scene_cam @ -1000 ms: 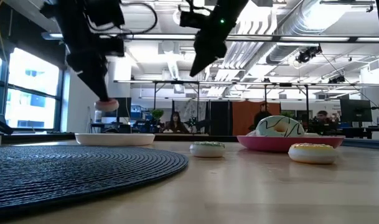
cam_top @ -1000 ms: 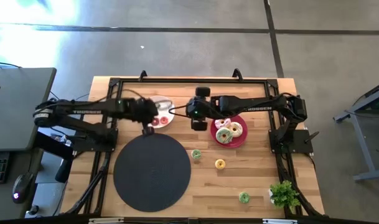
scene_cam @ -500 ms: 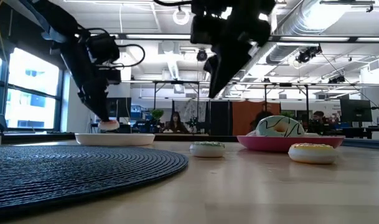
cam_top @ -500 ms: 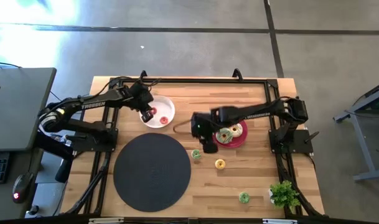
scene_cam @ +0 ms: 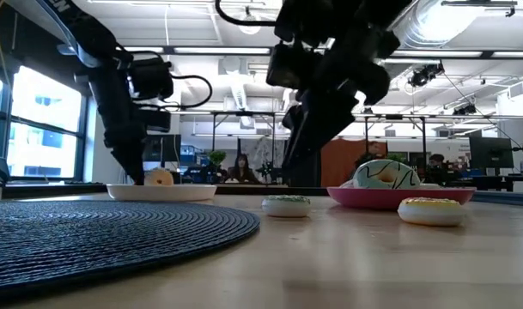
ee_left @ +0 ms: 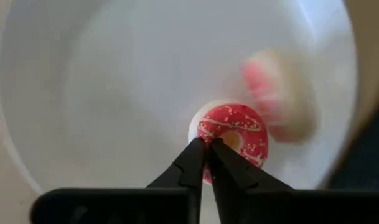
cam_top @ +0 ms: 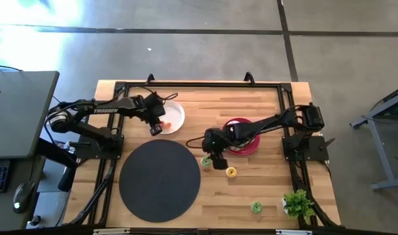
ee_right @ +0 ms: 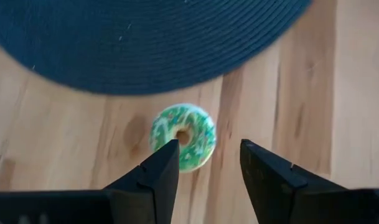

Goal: Pick & Place donuts
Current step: Put the small pink donut on the white plate, then adjust the pink donut on the white plate

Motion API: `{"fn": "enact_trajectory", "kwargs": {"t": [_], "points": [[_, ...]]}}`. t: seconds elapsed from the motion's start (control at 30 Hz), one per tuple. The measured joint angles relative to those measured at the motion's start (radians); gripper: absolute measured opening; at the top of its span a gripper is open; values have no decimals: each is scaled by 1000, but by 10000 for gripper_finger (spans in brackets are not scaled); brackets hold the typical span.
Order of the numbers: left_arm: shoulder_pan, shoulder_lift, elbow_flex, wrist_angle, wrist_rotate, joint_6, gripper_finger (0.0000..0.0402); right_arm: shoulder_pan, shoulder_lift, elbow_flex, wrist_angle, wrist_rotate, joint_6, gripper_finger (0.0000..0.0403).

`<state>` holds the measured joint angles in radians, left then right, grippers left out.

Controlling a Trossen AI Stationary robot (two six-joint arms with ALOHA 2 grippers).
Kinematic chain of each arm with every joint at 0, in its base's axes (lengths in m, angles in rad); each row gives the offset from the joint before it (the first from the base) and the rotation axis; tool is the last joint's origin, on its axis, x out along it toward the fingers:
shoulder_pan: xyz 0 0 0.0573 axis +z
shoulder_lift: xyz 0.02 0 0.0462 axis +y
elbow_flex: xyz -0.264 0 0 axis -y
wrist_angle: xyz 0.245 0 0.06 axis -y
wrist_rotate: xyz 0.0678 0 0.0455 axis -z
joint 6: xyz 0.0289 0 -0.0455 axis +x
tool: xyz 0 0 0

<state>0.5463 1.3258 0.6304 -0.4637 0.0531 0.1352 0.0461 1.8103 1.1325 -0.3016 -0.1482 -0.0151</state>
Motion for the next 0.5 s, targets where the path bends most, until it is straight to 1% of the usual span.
{"fn": "enact_trajectory", "kwargs": {"t": [0.13,0.3,0.4,0.5], "points": [[-29,0,0,-26,33,-1,69,-14,0,-25,53,0,0,159],[-38,-1,22,-42,-14,-7,117,-28,0,-57,93,-27,26,159],[-36,-1,46,-49,-16,-11,135,-35,0,-87,145,-39,49,159],[-36,-1,71,-60,-10,-10,144,-41,0,-104,154,-41,63,159]]}}
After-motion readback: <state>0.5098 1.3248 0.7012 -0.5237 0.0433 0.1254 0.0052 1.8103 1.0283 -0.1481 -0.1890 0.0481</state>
